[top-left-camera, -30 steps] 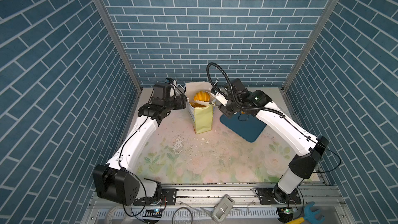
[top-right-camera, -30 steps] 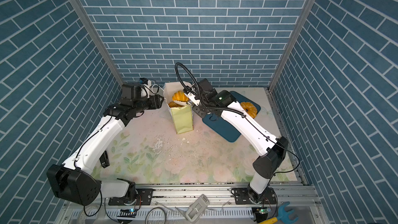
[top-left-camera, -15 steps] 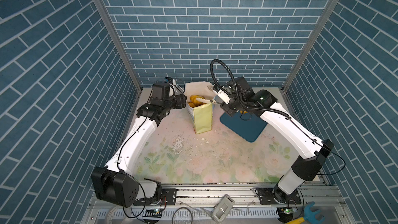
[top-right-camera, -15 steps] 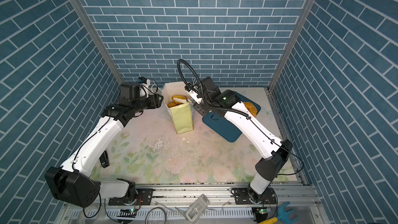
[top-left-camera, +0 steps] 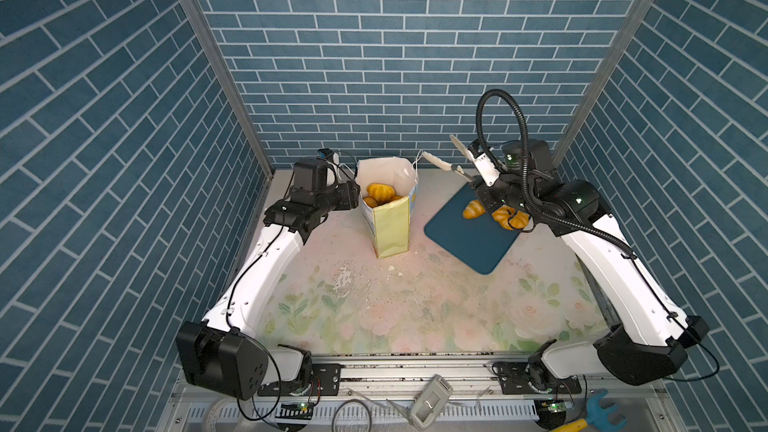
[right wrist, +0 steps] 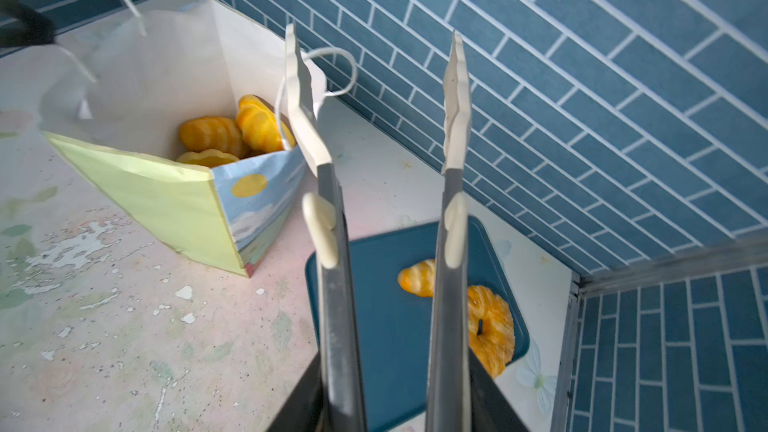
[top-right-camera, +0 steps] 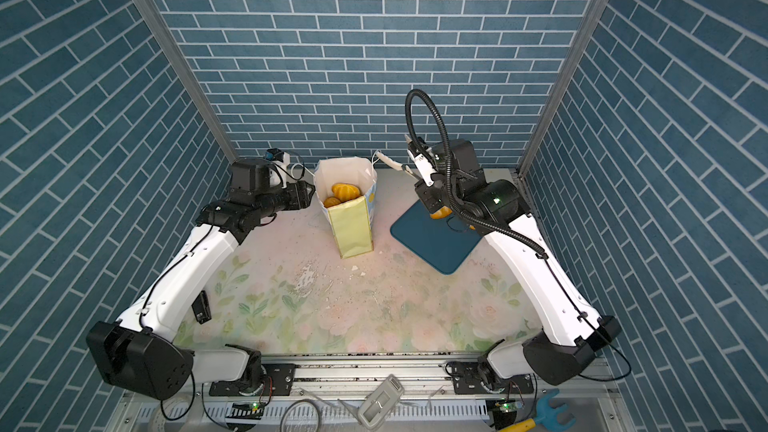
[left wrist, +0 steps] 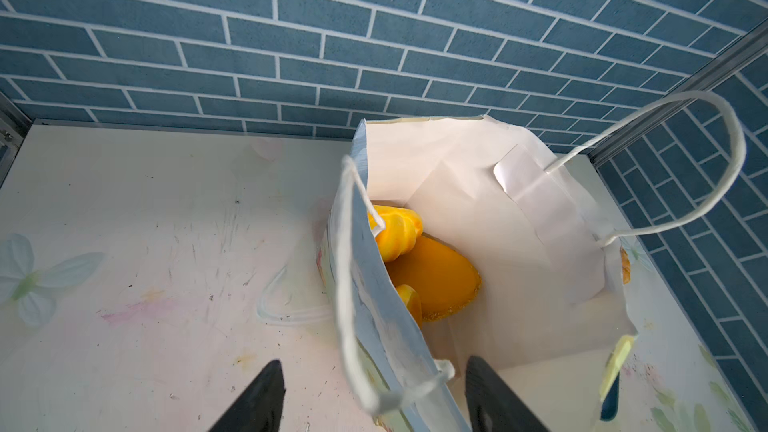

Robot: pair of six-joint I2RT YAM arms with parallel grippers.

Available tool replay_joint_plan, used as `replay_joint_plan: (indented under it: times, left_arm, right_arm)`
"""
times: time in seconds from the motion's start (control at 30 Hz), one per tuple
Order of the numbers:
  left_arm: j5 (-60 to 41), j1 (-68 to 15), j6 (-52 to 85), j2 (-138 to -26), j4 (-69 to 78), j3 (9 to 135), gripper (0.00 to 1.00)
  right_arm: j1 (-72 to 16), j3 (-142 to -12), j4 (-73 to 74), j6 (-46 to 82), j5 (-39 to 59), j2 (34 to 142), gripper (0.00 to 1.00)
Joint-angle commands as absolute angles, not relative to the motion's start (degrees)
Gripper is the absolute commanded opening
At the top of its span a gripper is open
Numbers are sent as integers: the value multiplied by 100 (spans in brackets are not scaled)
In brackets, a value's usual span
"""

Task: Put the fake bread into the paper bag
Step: 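Withdraw the empty right tongs from the bag back over the tray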

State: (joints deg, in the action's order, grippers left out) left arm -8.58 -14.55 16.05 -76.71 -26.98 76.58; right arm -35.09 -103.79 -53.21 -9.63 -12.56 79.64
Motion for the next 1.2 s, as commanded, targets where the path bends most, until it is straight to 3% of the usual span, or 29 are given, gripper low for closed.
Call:
replay_joint_plan:
  times: [0.0, 0.23, 0.57, 1.17]
  left_arm:
    - [-852, -1450, 1634, -7560, -2721, 7820, 70]
    - [-885, -1459, 1633, -7606, -2713, 7843, 70]
    - [-940, -1459, 1615, -7698, -2733, 7905, 70]
    - [-800, -1459, 1441, -7813, -2882, 7991, 70]
  right_arm:
    - [-3230, -10158, -5304, -572, -1471, 7652, 45]
    - [-2434, -9349, -5350, 45, -1345, 7365, 45]
    - [-1526, -8423, -5075, 682, -963, 7743, 45]
    - [-1371, -8248, -4719, 794, -631, 9081, 45]
